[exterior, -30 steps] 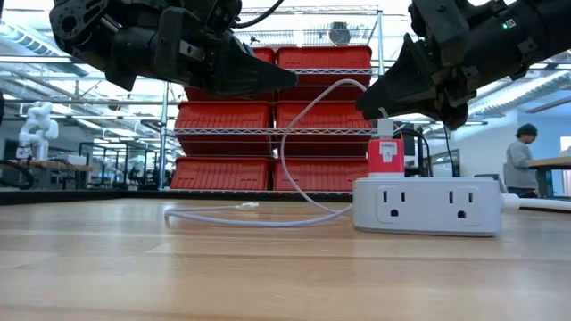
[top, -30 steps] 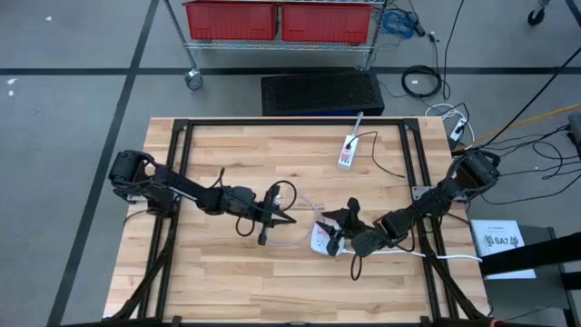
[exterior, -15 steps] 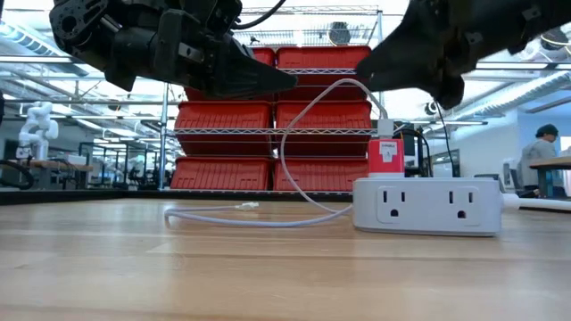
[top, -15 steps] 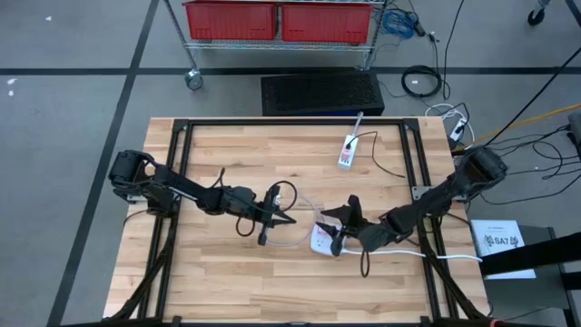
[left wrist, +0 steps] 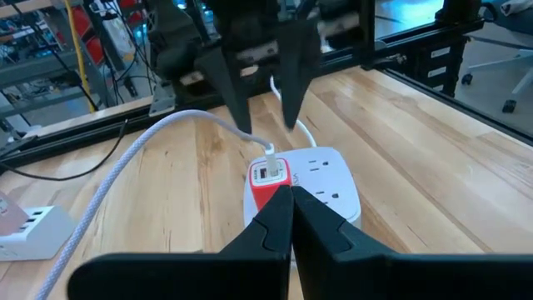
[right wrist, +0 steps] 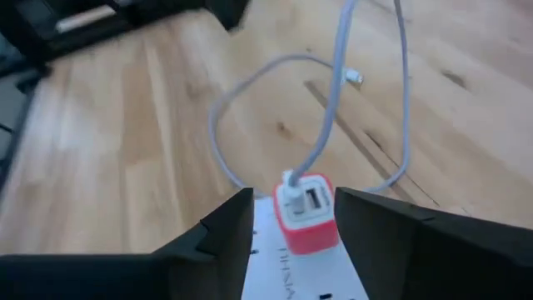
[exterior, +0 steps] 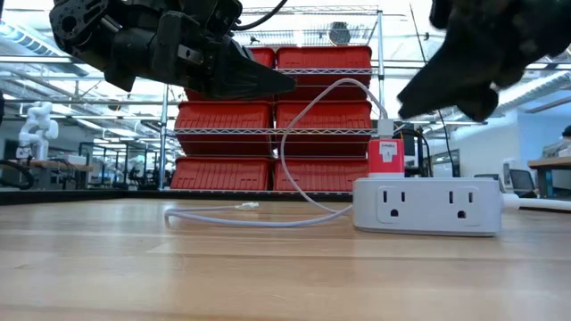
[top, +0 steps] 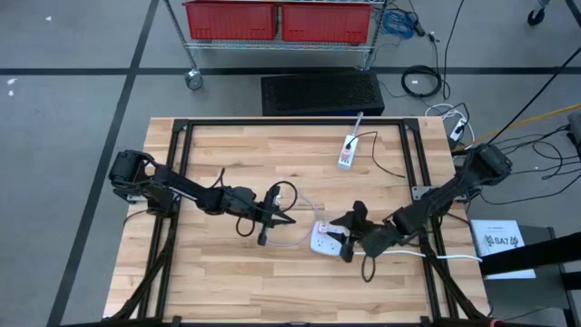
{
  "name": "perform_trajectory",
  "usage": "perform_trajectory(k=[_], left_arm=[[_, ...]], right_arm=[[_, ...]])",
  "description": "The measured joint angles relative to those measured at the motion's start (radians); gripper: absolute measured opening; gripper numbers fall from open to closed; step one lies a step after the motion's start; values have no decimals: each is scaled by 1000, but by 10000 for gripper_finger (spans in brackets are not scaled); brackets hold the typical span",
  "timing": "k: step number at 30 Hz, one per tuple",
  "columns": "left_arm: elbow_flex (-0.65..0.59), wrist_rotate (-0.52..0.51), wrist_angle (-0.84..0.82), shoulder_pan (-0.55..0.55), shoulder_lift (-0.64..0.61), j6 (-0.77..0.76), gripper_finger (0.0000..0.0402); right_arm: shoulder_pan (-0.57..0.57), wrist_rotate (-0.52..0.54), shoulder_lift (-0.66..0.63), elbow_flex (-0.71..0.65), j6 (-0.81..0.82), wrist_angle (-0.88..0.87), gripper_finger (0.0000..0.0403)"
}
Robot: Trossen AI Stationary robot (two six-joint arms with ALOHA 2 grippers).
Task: Insert USB
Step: Insert the white charger cable into the center orange charger adapter
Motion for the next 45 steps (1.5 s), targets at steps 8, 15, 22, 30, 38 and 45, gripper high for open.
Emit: perform_trajectory(k=[8,15,22,30,38,45], left_arm=[[0,0,-6,0,0,0,10],[0,0,-10,1,0,0,10],[0,0,-16,1,0,0,10],[0,0,-31,0,0,-1,10],[0,0,-32,0,0,-1,10],[0,0,-56,0,0,-5,10]], right_arm=[[-48,-28,63,0,-14,35,128],[-67,-74,63,0,-79,84,86],[-81,-96,63,1,-94,81,15],[-89,-99,68,2,-94,81,5],[-89,-90,105,5,-61,90,4],[-93,-104,126,5,-48,86,4]])
